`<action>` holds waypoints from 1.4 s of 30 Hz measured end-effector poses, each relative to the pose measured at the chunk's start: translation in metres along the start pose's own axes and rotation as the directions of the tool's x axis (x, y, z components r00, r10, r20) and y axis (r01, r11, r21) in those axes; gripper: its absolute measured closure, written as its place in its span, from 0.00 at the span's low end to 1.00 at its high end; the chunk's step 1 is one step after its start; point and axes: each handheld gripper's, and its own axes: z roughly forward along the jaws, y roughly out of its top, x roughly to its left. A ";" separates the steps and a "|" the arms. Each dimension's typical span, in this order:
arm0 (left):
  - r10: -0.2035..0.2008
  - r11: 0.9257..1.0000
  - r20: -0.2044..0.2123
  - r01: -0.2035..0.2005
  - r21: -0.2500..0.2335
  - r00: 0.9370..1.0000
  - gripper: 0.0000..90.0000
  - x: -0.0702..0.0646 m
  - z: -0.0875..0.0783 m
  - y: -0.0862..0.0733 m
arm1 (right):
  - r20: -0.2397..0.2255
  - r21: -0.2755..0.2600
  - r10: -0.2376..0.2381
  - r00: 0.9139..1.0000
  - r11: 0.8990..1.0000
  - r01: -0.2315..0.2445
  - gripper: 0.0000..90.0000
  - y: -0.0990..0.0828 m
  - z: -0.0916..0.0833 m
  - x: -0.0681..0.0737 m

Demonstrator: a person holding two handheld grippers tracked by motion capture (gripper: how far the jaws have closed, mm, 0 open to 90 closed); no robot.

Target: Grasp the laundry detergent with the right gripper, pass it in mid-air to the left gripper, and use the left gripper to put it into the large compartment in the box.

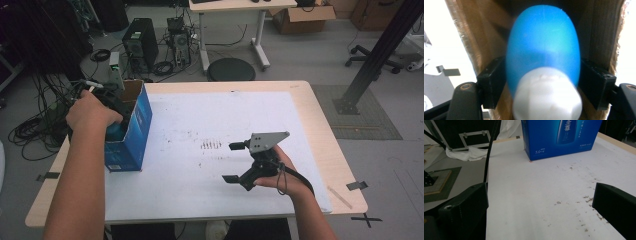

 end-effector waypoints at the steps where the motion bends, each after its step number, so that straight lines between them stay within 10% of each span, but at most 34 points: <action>1: -0.001 1.000 -0.009 0.001 -0.004 1.000 0.31 -0.001 -0.004 -0.001 | 0.000 0.000 -0.002 1.000 1.000 0.002 0.00 0.000 0.000 0.000; 42: 0.057 0.995 -0.064 -0.062 -0.078 0.996 0.10 -0.023 -0.061 -0.020 | 0.027 -0.003 -0.027 0.999 1.000 0.027 0.01 0.010 -0.025 0.005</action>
